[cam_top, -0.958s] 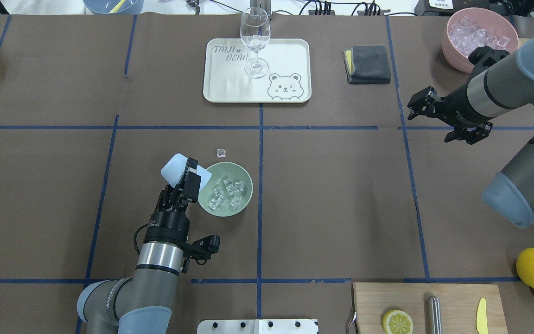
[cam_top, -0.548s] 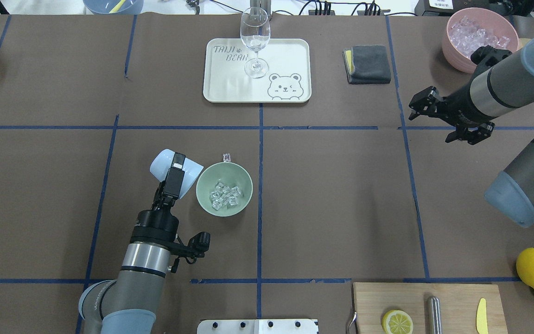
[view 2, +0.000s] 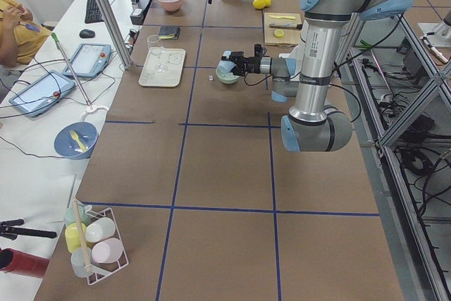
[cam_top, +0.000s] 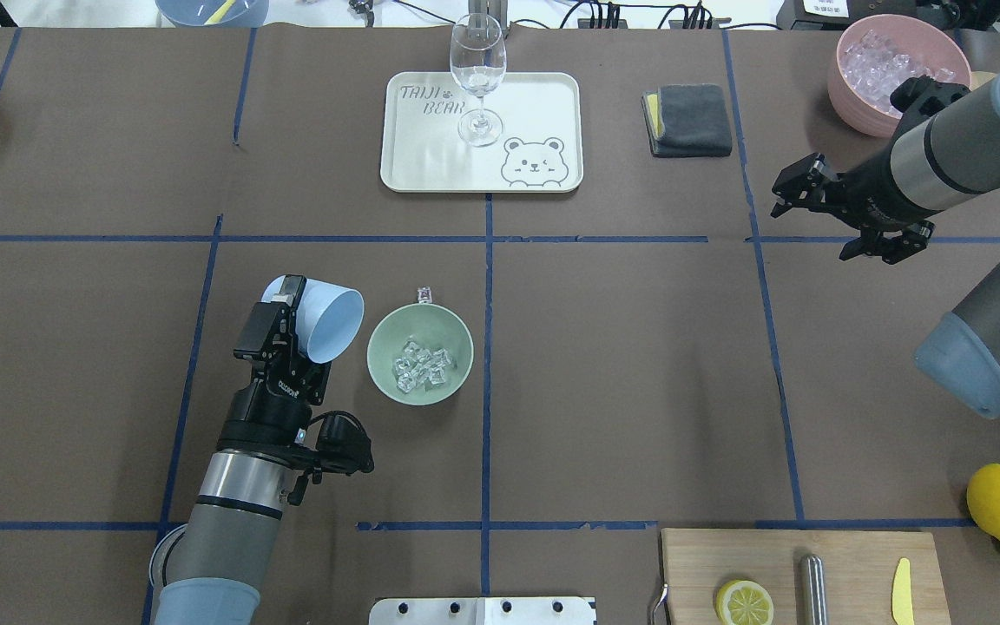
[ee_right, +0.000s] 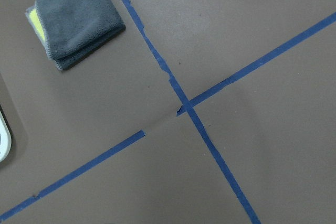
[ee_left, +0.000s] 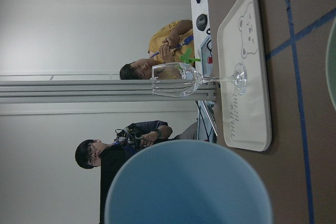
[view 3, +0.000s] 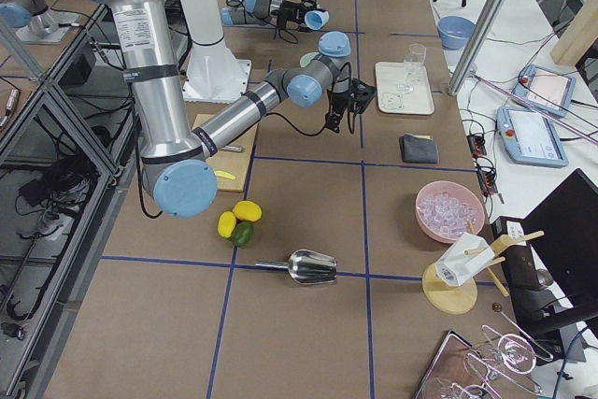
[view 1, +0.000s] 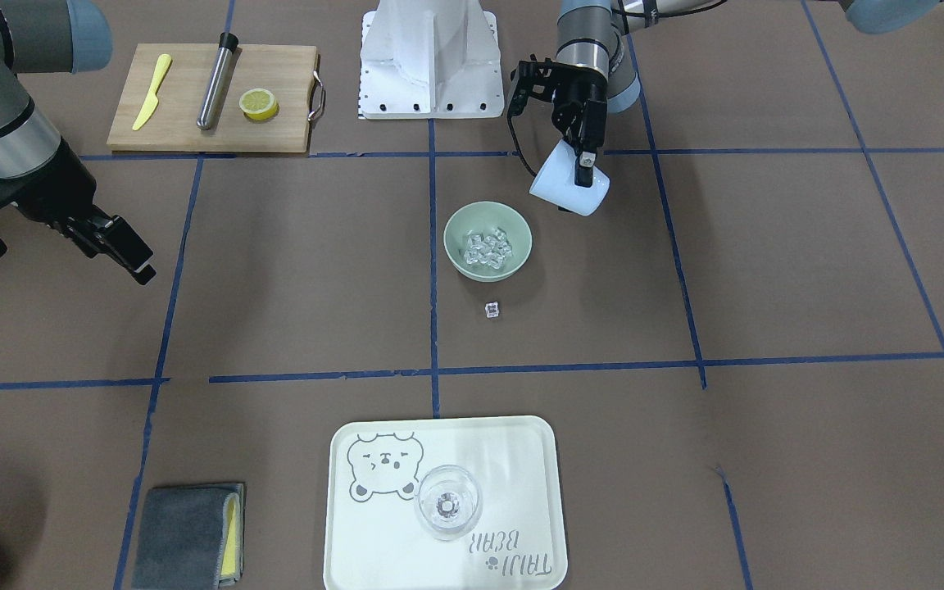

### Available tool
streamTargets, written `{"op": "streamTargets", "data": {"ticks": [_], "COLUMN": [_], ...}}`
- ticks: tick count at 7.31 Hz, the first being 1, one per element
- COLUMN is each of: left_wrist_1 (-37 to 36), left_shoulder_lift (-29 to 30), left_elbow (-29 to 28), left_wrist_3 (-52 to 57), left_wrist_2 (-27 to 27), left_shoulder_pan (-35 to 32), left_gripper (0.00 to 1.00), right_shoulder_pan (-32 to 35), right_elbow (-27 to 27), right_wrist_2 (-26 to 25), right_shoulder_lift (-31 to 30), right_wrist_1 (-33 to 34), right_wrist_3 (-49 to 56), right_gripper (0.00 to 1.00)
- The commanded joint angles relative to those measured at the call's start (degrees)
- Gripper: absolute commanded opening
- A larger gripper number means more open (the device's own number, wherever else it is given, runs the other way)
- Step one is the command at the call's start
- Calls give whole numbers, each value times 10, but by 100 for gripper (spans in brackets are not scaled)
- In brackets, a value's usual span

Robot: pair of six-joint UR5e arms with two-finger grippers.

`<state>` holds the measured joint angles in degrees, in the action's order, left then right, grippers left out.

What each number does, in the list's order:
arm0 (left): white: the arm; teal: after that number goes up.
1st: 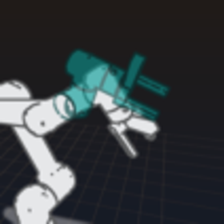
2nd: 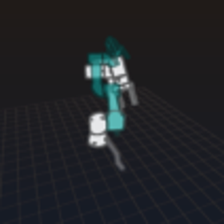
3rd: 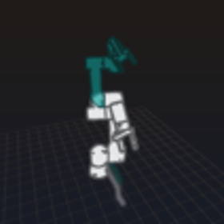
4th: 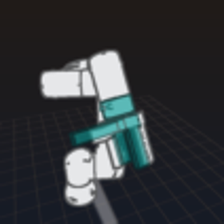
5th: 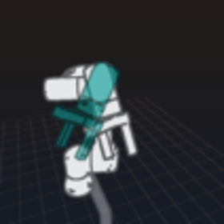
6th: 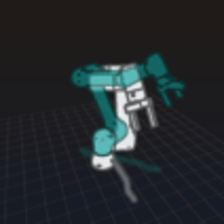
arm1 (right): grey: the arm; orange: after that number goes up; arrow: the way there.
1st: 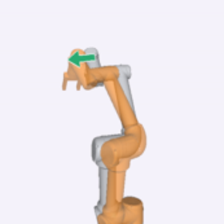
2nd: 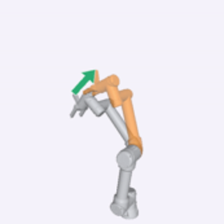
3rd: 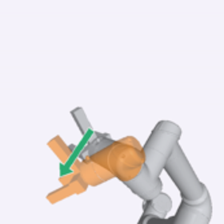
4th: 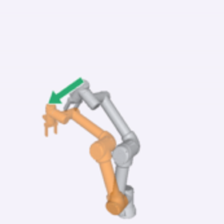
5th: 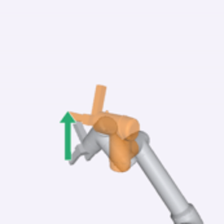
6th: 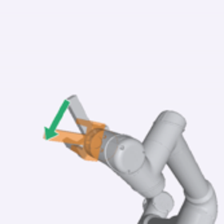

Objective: Pour ice into bowl

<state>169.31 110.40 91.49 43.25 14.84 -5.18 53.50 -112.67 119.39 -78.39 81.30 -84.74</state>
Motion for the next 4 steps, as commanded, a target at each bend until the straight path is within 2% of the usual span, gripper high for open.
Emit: {"op": "streamTargets", "data": {"ticks": [1, 3, 4], "left_wrist_1": [11, 12, 12], "left_shoulder_lift": [0, 0, 2], "left_elbow": [0, 0, 0], "left_wrist_3": [-142, -271, -288], "left_wrist_2": [22, 43, 50], "left_shoulder_pan": [-1, -2, -1], "left_gripper": [0, 0, 0], "right_shoulder_pan": [17, 17, 17], "right_elbow": [0, 1, 2], "right_wrist_2": [29, 30, 30], "right_shoulder_lift": [0, 1, 0], "right_wrist_1": [0, -1, 0], "right_wrist_3": [2, 2, 3], "right_gripper": [100, 100, 100]}}
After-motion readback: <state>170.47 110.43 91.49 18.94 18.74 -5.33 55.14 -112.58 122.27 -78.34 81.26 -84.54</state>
